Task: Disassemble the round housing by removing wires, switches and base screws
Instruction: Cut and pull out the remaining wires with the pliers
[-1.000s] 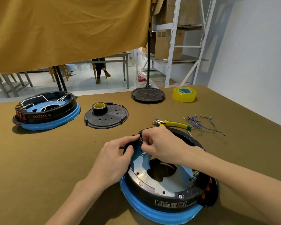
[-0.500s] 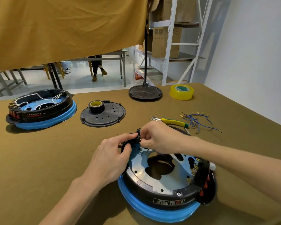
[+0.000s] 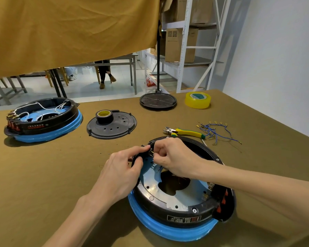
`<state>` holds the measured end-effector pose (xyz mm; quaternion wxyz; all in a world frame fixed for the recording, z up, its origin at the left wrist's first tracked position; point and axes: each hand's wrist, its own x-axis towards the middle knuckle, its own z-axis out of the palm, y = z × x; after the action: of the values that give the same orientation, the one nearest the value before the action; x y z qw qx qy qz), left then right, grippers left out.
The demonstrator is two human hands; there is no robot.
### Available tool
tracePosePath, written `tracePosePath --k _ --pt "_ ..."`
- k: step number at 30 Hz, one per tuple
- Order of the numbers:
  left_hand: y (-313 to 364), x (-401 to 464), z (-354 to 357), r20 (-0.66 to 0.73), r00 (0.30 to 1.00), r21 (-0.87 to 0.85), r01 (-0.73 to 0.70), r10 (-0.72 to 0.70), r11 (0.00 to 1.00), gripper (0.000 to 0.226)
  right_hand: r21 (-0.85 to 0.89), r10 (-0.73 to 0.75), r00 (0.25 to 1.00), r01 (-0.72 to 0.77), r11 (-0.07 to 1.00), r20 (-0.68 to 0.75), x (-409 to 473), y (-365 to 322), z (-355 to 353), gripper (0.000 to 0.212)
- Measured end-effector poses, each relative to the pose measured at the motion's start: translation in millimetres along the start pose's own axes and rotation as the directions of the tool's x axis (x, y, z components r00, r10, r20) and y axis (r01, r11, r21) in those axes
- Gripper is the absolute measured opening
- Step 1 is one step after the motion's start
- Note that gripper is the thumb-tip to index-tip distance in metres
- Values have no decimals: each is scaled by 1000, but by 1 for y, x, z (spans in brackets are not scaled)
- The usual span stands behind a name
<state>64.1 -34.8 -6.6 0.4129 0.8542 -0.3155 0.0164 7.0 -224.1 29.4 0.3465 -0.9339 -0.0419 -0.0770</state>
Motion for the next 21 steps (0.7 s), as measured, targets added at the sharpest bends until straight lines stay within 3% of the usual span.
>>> tracePosePath --k 6,13,21 --pt "-2 0 3 0 1000 11 8 -8 1000 38 -261 110 973 -55 964 203 30 -14 -22 18" --pt "-1 0 2 -11 1000 -19 12 -12 1000 38 -102 5 1000 -6 995 -5 -7 -1 0 15" --pt "2 -2 1 -17 1000 -39 11 -12 999 39 5 213 963 -216 976 163 -5 -5 -13 23"
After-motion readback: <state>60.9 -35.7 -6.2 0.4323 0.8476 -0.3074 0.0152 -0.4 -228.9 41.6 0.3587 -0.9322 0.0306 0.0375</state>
